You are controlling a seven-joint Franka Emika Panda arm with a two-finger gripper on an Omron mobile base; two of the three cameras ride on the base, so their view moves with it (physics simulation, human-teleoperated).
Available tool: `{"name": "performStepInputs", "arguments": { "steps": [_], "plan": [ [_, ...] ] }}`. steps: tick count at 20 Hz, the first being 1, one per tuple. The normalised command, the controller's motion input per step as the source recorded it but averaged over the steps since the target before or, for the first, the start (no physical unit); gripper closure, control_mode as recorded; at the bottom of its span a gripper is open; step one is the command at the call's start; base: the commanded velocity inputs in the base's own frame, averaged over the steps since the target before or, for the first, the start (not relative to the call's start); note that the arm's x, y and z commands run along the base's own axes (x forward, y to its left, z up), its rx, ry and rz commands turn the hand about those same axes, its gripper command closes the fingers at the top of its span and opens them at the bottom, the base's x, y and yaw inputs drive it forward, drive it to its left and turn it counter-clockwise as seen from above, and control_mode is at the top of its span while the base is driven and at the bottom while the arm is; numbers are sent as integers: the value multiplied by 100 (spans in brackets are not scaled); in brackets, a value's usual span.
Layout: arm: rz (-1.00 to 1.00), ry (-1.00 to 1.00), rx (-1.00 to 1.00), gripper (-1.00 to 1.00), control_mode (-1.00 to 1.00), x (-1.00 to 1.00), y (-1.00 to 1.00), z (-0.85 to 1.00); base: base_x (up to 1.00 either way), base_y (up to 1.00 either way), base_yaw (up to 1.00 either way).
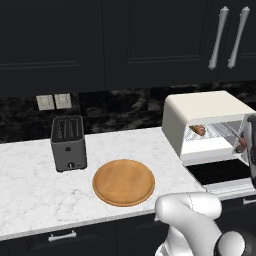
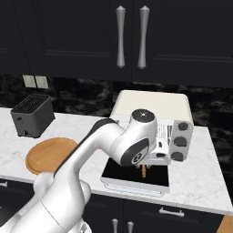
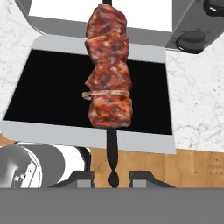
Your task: Pick up the kebab skewer and baguette bread, and place them inside the toaster oven. Close the toaster oven door and start by setting the timer.
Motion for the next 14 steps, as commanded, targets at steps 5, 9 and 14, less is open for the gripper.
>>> {"name": "performStepInputs", "arguments": {
  "steps": [5, 9, 14],
  "plan": [
    [-1, -4, 0, 100, -100, 33, -5, 0, 0, 0, 0],
    [0, -12, 0, 100, -100, 11, 0, -8, 0, 0, 0],
    [0, -16, 0, 100, -100, 2, 0, -15, 0, 0, 0]
  ]
}}
